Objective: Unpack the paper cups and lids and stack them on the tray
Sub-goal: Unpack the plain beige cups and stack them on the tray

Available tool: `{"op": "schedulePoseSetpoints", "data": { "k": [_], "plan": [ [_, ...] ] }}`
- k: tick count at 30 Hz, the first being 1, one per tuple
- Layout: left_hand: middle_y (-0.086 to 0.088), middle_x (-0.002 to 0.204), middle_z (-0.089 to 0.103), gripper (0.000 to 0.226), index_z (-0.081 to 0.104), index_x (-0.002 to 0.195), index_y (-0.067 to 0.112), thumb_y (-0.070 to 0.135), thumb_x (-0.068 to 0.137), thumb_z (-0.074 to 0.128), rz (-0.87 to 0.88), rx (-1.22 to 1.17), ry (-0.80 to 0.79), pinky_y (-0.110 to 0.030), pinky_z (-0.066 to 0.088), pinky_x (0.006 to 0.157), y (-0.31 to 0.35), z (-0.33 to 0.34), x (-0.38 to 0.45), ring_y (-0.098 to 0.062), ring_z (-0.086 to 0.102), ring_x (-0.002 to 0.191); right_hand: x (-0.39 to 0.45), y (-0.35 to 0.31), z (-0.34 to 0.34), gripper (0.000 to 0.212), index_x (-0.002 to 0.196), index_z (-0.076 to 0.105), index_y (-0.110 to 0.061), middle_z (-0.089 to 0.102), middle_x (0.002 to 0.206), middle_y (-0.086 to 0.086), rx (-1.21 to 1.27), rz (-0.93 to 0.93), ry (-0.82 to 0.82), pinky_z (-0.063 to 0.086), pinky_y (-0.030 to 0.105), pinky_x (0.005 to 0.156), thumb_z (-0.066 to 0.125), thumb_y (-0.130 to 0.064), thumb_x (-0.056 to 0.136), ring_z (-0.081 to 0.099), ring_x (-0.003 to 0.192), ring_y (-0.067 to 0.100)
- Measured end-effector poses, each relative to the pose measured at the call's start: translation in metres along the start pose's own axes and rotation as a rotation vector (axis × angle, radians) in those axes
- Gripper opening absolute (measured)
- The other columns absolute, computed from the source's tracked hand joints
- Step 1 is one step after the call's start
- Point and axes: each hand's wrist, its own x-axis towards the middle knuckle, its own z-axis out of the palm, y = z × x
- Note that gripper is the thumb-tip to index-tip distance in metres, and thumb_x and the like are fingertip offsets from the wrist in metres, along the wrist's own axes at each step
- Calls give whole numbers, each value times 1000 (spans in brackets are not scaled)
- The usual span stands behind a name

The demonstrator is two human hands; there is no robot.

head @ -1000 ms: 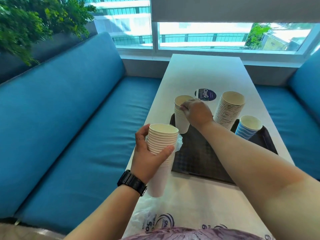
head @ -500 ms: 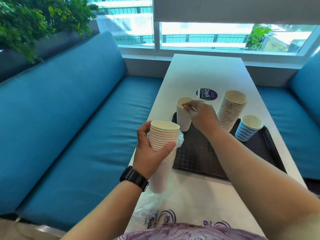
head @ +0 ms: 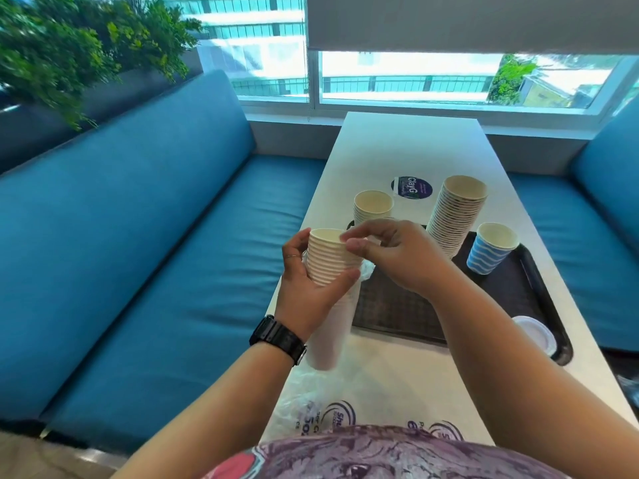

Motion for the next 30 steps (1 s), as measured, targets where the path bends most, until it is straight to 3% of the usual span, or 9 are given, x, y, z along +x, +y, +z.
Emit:
{"op": "schedulePoseSetpoints", "data": {
  "k": [5,8,11,14,19,22,25,27,30],
  "plan": [
    [26,120,50,90,29,127,41,59,53,77,21,-17,-35,-14,49,81,6,4,-1,9,62,95,-5,-5,3,23,97,70,-27,60,80,-23,-156,7,-85,37,4,69,80,-23,77,53,72,-16],
    [25,123,50,93,28,130,40,60,54,77,7,-11,-88,-19,51,85,6,5,-3,8,62,98,-5,-6,4,17,93,71,-18,63,74,-12,-191,-7,-93,39,11,66,78,-19,78,52,65,-4],
    [22,132,47,101,22,134,53,62,51,79,6,45,-148,-30,51,97,2,1,-4,1,60,110,-3,-3,3,14,92,70,-19,67,79,-4,-166,-4,-76,44,22,72,78,-21,79,55,70,5],
    [10,147,38,110,6,129,73,66,47,79,35,166,-192,-28,47,100,2,1,-9,-7,53,120,-1,2,1,15,93,70,-18,66,78,-8,-120,-13,-35,40,12,67,77,-20,80,53,65,-5],
    [13,146,30,98,14,140,56,58,63,75,182,201,-130,-4,40,92,-7,3,-12,13,45,120,1,5,-1,9,92,71,-19,67,79,-11,-24,-20,-56,41,11,70,74,-16,83,54,68,-5],
    [10,145,33,95,18,142,49,55,66,74,222,213,-95,-13,46,91,-6,4,-11,-5,50,122,1,3,-5,17,87,68,-36,70,84,-15,-26,-39,-24,44,18,80,64,-20,92,58,79,-2],
    [6,145,36,93,20,143,45,53,67,74,235,218,-82,-23,51,91,-6,4,-11,-11,52,121,0,0,-12,19,87,68,-38,70,87,-15,-104,-37,9,45,25,82,60,-22,94,61,83,3],
    [8,144,36,92,21,143,46,53,67,74,219,222,-83,-22,51,88,-6,4,-11,-10,53,118,0,-2,-13,15,95,71,-30,70,89,-11,-180,-50,7,46,28,82,58,-22,94,62,86,9],
    [18,138,36,90,23,142,48,50,68,74,223,214,-75,-7,44,87,-8,5,-13,6,49,118,-1,-6,-13,16,101,72,-19,64,88,-8,-331,-121,0,43,27,79,58,-18,94,57,85,12]
  ]
}}
